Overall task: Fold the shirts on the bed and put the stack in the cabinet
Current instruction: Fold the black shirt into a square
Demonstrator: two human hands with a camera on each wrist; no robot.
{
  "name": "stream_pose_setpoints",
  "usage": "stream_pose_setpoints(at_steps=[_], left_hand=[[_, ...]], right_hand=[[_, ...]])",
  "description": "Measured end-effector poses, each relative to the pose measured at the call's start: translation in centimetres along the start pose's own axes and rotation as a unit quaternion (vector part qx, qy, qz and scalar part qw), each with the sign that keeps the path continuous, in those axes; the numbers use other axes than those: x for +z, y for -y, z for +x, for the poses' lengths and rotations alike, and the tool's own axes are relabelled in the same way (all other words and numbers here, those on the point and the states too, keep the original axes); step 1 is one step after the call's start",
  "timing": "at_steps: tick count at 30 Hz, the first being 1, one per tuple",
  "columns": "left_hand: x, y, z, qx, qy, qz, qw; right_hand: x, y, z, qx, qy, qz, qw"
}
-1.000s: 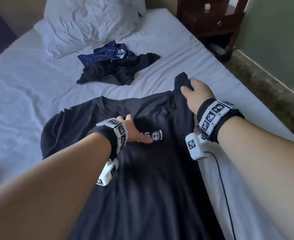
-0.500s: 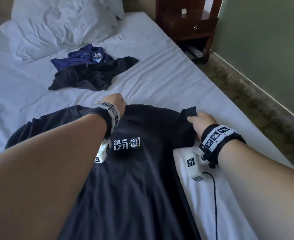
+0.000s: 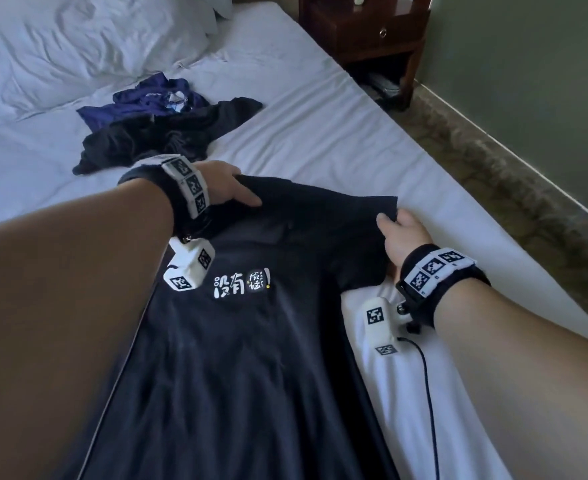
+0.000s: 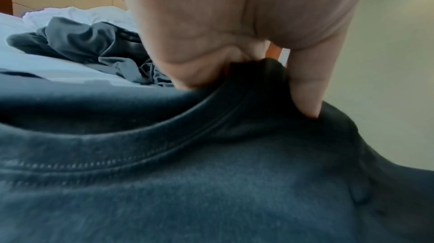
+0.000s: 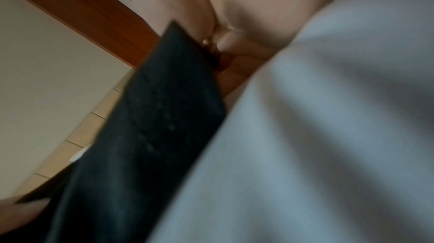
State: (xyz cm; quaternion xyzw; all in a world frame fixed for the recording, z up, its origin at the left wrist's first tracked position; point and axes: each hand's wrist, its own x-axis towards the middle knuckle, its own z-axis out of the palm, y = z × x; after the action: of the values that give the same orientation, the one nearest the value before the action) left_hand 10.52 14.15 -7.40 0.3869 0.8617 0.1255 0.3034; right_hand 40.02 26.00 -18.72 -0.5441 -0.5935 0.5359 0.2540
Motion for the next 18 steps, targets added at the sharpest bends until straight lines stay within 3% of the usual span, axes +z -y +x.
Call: stream_pose_setpoints(at_steps=[4,7,10,15,18], left_hand=[[1.2,0.5,0.9,0.023,-0.188,0.026,0.982],[4.1,0.0,0.2,-0.006,-0.267,0.185,0.946],[7.5,-2.2,-1.7,0.025,-0.210,0.265,0.941],[12.1,-1.0,-2.1,-0.020,0.001,0.198,0.980],[12.6,-0.6,-1.6,-0.023,0.007,0.191,0.981]], right_hand=[[0.0,1.9,-1.8,-0.024,-0.025,-0.069,0.997],[0.1,1.6,-1.2,-0.029,-0.035,-0.099,0.994],[0.3,1.4,-1.0,-0.022,-0.043,-0.125,0.991],[0.3,2.5,-1.1,-0.026,-0.075,-0.166,0.983],[0.6,4.5,-2.1,-0.031,-0.122,-0.178,0.976]])
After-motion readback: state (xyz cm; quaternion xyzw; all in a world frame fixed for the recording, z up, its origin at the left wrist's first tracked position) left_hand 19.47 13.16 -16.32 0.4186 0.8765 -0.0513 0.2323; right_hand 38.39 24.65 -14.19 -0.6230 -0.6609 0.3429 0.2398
